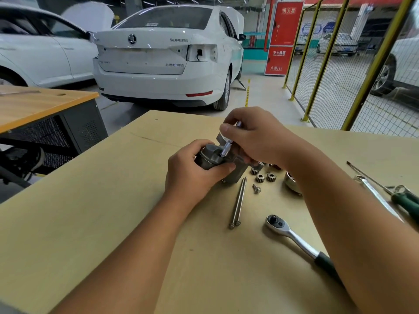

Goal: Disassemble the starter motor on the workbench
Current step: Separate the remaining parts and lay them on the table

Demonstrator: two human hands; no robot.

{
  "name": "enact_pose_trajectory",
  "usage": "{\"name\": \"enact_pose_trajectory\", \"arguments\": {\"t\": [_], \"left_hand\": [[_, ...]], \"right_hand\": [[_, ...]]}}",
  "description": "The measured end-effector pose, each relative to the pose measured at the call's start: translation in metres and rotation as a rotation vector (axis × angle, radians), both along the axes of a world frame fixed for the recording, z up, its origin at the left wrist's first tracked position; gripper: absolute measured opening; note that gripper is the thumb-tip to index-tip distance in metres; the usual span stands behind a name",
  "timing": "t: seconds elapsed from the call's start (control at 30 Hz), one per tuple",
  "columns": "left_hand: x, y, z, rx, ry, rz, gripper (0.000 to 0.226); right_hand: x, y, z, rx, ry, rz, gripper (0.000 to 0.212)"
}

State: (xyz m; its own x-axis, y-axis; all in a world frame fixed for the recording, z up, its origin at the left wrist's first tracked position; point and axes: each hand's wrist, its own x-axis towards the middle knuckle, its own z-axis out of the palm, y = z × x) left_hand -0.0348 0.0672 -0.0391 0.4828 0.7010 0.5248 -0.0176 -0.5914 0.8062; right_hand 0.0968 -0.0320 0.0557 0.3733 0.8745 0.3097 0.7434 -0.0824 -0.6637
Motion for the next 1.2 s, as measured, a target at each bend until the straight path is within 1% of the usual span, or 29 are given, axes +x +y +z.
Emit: {"name": "enact_pose_trajectory", "arguments": {"t": [0.03,0.07,0.1,0.17,0.23,0.3,0.37,0.4,0.43,0.5,0.53,0.57,0.6,0.73,0.8,0.87,0.93,1.0,1.03,1.07,1.2], "left_hand": [[0.000,0.000,0.000,-0.002,-0.002,-0.010,0.040],[-0.001,0.001,0.000,-0.003,0.000,-0.025,0.042],[-0.001,0.003,-0.001,-0.006,0.002,-0.042,0.043],[-0.003,0.005,-0.001,-0.011,0.000,-0.077,0.041],[-0.003,0.006,0.000,0.006,-0.013,-0.099,0.039],[-0.003,0.005,0.001,0.021,-0.018,-0.101,0.046],[-0.003,0.006,0.001,0.023,-0.020,-0.097,0.038],[-0.003,0.006,0.001,0.021,-0.021,-0.095,0.032],[-0.002,0.006,0.002,0.018,-0.022,-0.094,0.027],[-0.002,0.006,0.002,0.012,-0.018,-0.092,0.020],[-0.002,0.006,0.002,0.009,-0.015,-0.090,0.018],[-0.002,0.006,0.002,0.004,-0.011,-0.087,0.019],[-0.001,0.006,0.001,-0.002,-0.006,-0.084,0.022],[0.000,0.006,0.002,-0.012,0.027,-0.059,0.041],[0.001,0.006,0.002,0.000,0.049,-0.043,0.047],[0.001,0.005,0.002,0.007,0.056,-0.034,0.049],[0.001,0.005,0.002,0.016,0.062,-0.027,0.045],[0.002,0.005,0.002,0.027,0.068,-0.019,0.040],[0.002,0.004,0.003,0.030,0.068,-0.017,0.038],[0.002,0.004,0.003,0.033,0.067,-0.016,0.038],[0.002,0.004,0.003,0.041,0.066,-0.009,0.035]], "right_hand": [[-0.001,0.000,0.001,-0.005,-0.105,-0.023,0.012],[-0.002,0.000,0.002,-0.002,-0.145,-0.030,0.009],[-0.003,0.000,0.002,0.004,-0.135,-0.021,0.006],[-0.002,-0.002,0.002,-0.006,-0.045,0.025,0.005],[0.002,-0.006,0.003,-0.034,0.036,0.079,0.010],[0.004,-0.010,0.006,-0.052,0.062,0.118,0.016],[0.004,-0.010,0.006,-0.056,0.068,0.120,0.017],[0.003,-0.008,0.005,-0.052,0.053,0.102,0.012],[0.002,-0.006,0.003,-0.048,0.005,0.071,0.005],[-0.001,0.000,-0.001,-0.021,-0.198,-0.019,0.015],[-0.002,0.002,-0.002,0.000,-0.255,-0.046,0.016],[-0.003,0.002,-0.002,0.018,-0.250,-0.049,0.012],[-0.003,0.002,-0.002,0.023,-0.204,-0.032,0.011],[0.001,-0.004,0.001,0.027,0.088,0.061,0.031],[0.000,-0.005,0.002,0.025,0.179,0.090,0.033],[-0.002,-0.004,0.000,0.017,0.177,0.067,0.023],[-0.005,-0.001,-0.002,0.009,0.057,0.000,0.010],[-0.006,0.002,-0.003,0.008,-0.074,-0.036,0.011],[-0.005,0.002,-0.002,0.009,-0.093,-0.034,0.010],[-0.005,0.001,-0.002,0.010,-0.068,-0.019,0.011],[0.000,-0.005,0.001,0.025,0.129,0.065,0.025]]}}
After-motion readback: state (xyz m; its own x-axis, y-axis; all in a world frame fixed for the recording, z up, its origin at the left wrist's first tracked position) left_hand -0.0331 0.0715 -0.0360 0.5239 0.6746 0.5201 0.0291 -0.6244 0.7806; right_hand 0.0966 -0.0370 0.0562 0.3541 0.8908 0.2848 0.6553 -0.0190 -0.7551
